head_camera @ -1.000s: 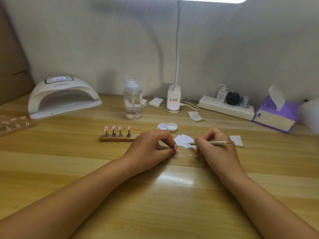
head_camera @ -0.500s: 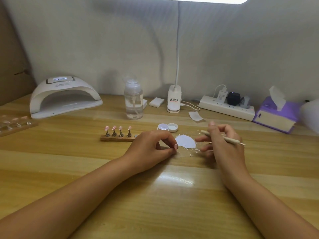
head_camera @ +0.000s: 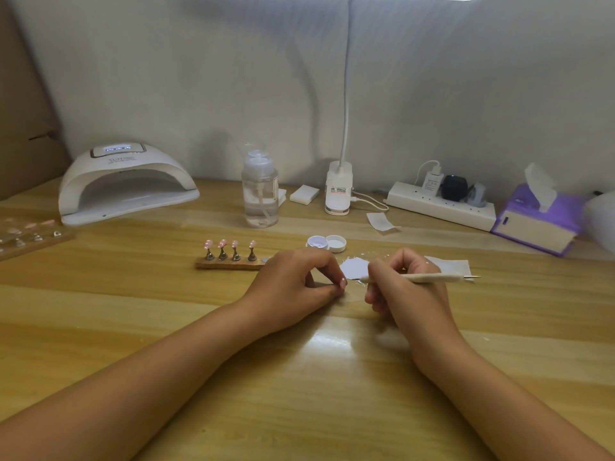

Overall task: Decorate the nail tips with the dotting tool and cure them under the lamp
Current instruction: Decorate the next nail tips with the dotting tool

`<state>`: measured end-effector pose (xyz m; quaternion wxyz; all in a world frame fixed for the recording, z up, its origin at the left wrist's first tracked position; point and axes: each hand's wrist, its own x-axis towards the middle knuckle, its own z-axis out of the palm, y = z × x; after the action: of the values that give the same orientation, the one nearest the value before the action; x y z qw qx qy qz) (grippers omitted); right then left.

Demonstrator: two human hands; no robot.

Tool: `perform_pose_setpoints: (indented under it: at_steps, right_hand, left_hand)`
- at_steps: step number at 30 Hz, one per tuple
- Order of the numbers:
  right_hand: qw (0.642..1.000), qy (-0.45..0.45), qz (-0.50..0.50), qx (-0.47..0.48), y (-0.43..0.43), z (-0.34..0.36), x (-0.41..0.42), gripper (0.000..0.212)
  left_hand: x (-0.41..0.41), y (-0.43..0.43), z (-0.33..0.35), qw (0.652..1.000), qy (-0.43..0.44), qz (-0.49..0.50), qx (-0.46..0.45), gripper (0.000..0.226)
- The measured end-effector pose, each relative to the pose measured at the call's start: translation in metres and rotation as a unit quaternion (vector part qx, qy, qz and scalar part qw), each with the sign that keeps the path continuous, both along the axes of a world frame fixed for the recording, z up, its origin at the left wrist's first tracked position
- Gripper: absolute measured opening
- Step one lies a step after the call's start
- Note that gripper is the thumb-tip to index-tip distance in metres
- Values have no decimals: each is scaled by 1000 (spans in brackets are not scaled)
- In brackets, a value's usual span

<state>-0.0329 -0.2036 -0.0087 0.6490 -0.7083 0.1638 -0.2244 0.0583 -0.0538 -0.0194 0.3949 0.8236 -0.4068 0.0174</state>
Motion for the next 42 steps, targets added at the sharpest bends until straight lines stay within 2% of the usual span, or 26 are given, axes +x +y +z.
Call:
perform_pose_setpoints:
  at_steps: [10,26,38,42]
  right_hand:
    - [999,19,20,-39,3,-1,-1,21]
    - [998,29,28,-48,1,-3,0,20]
    - [998,29,29,-41,2,-2,0,21]
    - [1000,-14,-4,8,0,-1,0,22]
  left_hand:
    - [0,0,0,1000,0,4,3,20]
    - [1,-1,0,1000,3,4,4,21]
    - [0,-1,1,1000,-1,7,7,24]
    - [0,0,0,1000,2,1,3,21]
